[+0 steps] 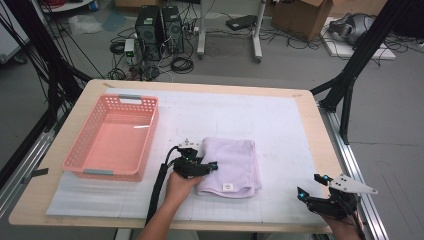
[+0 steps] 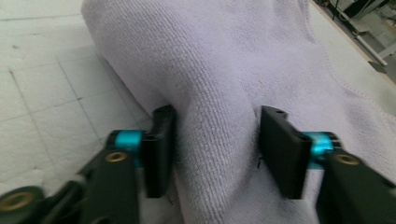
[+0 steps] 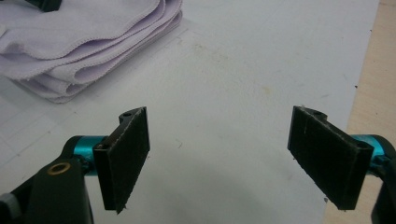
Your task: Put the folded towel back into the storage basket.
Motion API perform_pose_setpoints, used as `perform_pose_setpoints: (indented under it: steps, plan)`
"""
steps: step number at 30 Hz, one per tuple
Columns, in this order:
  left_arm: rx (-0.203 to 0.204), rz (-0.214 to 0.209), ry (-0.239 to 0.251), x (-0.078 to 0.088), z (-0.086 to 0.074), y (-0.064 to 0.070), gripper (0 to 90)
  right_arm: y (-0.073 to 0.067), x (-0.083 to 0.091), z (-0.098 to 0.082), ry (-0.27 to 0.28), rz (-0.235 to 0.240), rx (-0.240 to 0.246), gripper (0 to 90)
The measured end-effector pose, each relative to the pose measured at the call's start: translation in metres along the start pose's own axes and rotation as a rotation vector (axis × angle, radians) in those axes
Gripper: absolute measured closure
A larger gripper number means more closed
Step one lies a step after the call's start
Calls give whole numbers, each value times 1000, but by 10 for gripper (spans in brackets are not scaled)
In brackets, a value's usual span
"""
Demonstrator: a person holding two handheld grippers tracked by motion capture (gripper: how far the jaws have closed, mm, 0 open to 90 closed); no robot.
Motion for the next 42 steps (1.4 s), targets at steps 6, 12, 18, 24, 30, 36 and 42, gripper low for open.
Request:
perform_pose_setpoints:
  steps: [6, 12, 18, 24, 30, 36, 42]
  plan:
    - [-84, -26, 38, 7, 2, 4, 697, 0, 1, 1, 4, 0, -5, 200]
    - [-166, -65, 118, 16, 9, 12, 709, 1, 2, 1, 4, 0, -2, 200]
    - [-255, -113, 202, 28, 15, 24, 715, 1, 1, 1, 3, 1, -4, 200]
    - [-342, -152, 256, 45, 30, 39, 718, 0, 0, 2, 5, 3, -2, 200]
    - [-408, -168, 291, 63, 46, 51, 721, -1, 0, 2, 3, 5, 1, 200]
    - [-434, -162, 339, 85, 59, 53, 721, -1, 0, 4, 11, 6, -4, 200]
    - [-445, -151, 383, 105, 68, 51, 721, -1, -1, 6, 12, 8, 2, 200]
Point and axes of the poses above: each handheld gripper's, and its own axes: x roughly backward along the jaws, z roughly out of its top, y roughly to its right, the point moved 7 cm from there along -x, roughly forward along the jaws, and after that the axes turned 2 degrees about -y, right-handed, at the moved point
